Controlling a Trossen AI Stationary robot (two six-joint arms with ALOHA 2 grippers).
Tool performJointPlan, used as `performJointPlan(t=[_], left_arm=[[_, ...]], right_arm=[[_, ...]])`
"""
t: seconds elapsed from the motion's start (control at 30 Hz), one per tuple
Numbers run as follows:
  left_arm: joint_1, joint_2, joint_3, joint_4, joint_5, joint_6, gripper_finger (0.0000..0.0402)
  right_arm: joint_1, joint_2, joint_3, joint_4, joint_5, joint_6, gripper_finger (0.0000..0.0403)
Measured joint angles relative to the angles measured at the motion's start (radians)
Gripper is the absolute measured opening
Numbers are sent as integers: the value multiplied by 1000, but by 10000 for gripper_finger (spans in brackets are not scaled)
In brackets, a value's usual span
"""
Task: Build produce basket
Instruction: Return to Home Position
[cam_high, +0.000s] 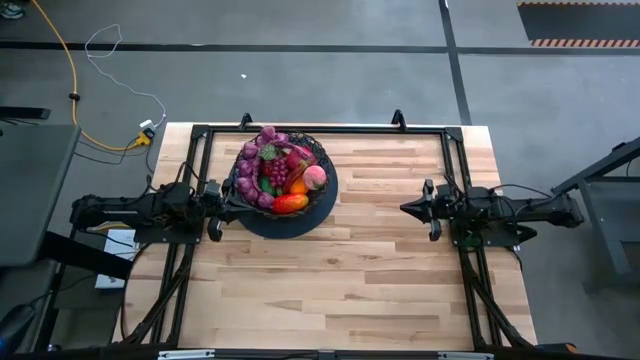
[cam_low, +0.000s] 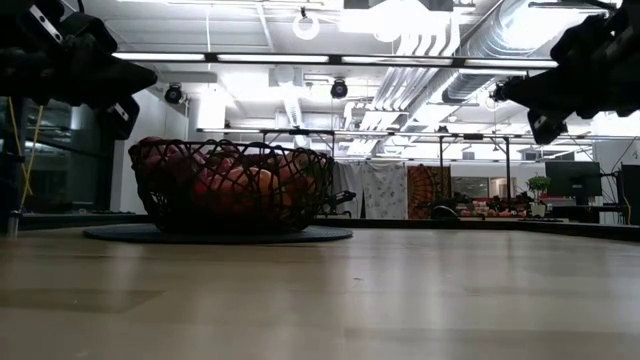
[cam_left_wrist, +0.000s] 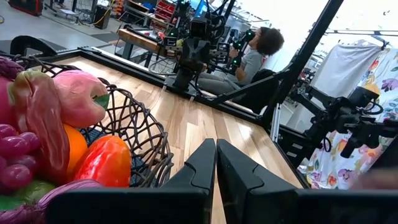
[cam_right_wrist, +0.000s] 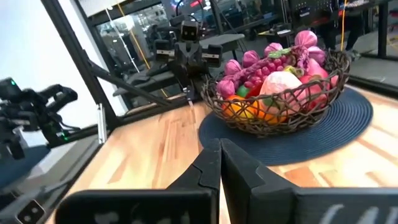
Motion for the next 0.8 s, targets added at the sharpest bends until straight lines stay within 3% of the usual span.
performJointPlan(t=[0.2,0.8], left_arm=[[0,0,0,0,0,0,5],[0,0,0,0,0,0,5]], right_arm=[[0,0,0,-2,0,74,0],[0,0,0,-3,0,68,0]])
